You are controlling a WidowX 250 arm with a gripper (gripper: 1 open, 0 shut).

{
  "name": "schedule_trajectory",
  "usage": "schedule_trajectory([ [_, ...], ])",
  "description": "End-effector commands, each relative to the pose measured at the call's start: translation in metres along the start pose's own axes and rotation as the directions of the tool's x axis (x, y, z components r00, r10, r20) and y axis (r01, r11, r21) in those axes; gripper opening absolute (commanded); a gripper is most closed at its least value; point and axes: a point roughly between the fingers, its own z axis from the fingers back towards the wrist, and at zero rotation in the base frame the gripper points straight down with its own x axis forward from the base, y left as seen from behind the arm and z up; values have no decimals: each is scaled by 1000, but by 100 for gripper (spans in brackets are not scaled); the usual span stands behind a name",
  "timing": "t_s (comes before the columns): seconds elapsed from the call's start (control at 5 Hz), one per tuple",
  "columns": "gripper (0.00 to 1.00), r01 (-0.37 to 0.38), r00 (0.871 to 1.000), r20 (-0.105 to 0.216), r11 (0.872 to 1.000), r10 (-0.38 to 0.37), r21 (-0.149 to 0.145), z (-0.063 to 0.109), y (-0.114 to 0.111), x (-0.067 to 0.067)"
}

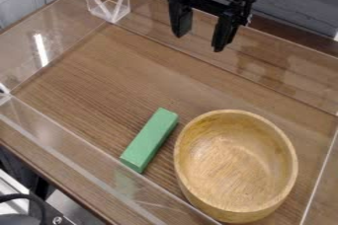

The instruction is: Put the green block in the brown bowl

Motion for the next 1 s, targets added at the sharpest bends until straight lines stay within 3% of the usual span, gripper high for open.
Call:
schedule_trajectory([
  [0.0,100,-7,1000,-9,1000,7,-6,-13,6,-11],
  [0.2,100,-13,1000,-11,1000,13,-11,-35,12,-41],
  [0.4,100,-5,999,46,1000,6,-17,-43,16,-57],
  [0.8,100,13,997,70,999,-11,-33,-55,12,-62],
])
